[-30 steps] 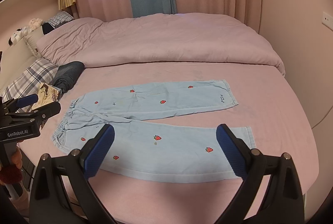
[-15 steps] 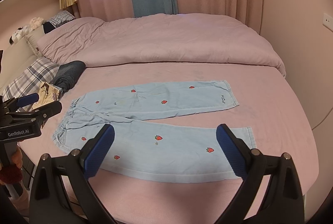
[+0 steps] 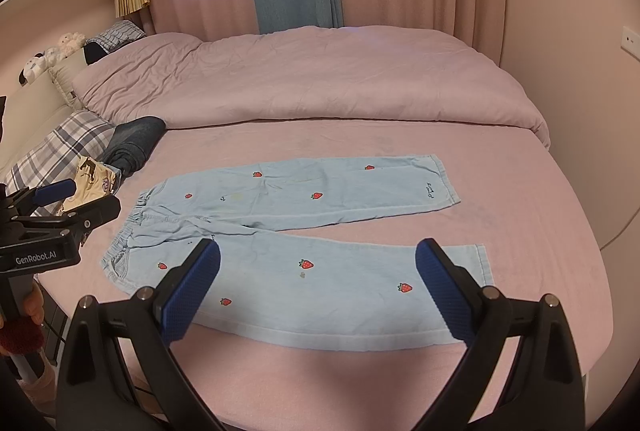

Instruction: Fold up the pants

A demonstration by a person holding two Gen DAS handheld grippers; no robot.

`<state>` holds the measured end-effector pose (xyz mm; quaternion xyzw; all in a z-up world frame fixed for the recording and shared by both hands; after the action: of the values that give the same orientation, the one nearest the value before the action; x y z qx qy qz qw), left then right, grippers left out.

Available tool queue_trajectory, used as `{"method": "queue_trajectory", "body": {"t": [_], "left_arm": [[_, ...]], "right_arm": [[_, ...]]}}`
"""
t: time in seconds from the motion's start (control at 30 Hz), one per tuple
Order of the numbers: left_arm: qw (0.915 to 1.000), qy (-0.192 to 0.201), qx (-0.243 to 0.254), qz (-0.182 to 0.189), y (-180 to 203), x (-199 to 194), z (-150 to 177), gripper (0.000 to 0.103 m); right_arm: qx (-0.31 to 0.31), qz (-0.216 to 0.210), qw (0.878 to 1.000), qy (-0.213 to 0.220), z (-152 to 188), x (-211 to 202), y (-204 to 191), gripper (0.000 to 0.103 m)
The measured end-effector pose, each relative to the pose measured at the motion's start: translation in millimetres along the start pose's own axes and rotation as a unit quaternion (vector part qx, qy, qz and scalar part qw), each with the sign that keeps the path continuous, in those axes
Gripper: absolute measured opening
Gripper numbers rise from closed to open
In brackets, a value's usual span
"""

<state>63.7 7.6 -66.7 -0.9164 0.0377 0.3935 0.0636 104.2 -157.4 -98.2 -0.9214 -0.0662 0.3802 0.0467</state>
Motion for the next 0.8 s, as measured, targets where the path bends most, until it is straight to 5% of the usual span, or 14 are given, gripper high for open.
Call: {"method": "queue_trajectory", "body": {"t": [0.8], "left_arm": [[1.0,-0.003,0.006,0.002,7.0,0.1,-2.5,0.103]], "right_arm": [[0.0,-0.001,1.0,0.0,1.4,-0.1,-1.2,0.098]]}}
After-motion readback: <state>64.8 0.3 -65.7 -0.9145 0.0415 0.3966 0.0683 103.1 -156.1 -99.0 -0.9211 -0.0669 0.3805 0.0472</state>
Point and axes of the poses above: each gripper's, at about its wrist camera, not at the fingertips, and x roughly the way its jaws point, y to its right, z to its underside, the point moved 9 cm from there along x, roughly the way its jaws point, and after that the axes turned 6 degrees about x, right-handed, at the moved point
